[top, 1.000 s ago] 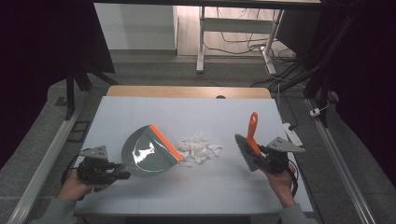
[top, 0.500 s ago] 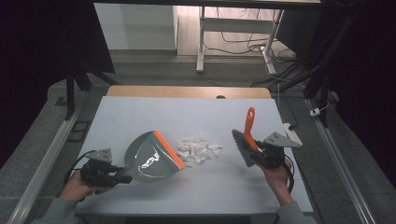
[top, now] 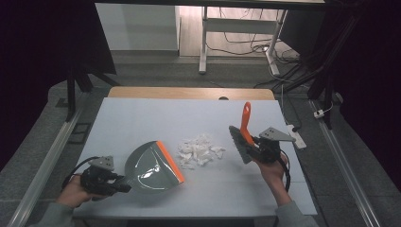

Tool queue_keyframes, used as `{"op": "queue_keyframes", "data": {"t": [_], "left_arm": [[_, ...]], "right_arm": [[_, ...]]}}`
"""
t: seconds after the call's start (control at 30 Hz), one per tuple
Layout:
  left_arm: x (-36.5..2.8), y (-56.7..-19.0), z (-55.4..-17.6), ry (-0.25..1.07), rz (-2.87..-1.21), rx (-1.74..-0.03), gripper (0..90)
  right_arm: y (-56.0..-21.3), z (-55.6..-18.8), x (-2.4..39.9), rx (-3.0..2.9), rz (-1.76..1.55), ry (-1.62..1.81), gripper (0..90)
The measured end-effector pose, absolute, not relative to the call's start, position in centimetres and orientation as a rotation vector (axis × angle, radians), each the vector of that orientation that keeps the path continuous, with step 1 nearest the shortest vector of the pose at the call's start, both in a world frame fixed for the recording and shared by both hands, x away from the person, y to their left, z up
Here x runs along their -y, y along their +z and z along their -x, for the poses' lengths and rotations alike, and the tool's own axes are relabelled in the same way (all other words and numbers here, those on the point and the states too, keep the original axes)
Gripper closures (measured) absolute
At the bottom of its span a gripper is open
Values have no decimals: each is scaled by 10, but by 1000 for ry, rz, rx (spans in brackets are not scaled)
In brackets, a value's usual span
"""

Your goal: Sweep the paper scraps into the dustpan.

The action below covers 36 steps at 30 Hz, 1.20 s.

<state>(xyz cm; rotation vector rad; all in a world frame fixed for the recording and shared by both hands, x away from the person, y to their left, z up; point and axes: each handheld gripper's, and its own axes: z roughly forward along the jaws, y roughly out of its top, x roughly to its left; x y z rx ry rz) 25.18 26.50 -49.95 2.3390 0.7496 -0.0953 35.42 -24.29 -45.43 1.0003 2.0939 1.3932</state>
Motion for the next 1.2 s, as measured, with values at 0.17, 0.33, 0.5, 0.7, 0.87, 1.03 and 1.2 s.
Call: {"op": "queue_keyframes", "data": {"t": [0.17, 0.33, 0.5, 0.7, 0.87, 1.03, 1.2], "left_arm": [[-261, -503, -253, -112, -2362, -732, 618], [-259, -504, -252, -133, -2383, -718, 619], [-261, -505, -253, -136, -2395, -735, 619], [-252, -508, -258, -158, -2405, -729, 619], [-252, -509, -261, -153, -2404, -736, 618], [-252, -509, -263, -153, -2391, -749, 618], [-248, -511, -265, -170, -2404, -744, 618]], "right_arm": [[-454, -365, 233, -2099, -1009, 1383, 702], [-454, -375, 225, -2102, -1022, 1376, 702], [-455, -383, 217, -2106, -1031, 1365, 702], [-459, -392, 210, -2115, -1039, 1355, 702], [-462, -397, 205, -2123, -1054, 1336, 702], [-464, -401, 203, -2122, -1074, 1327, 702], [-466, -407, 198, -2126, -1101, 1297, 702]]}}
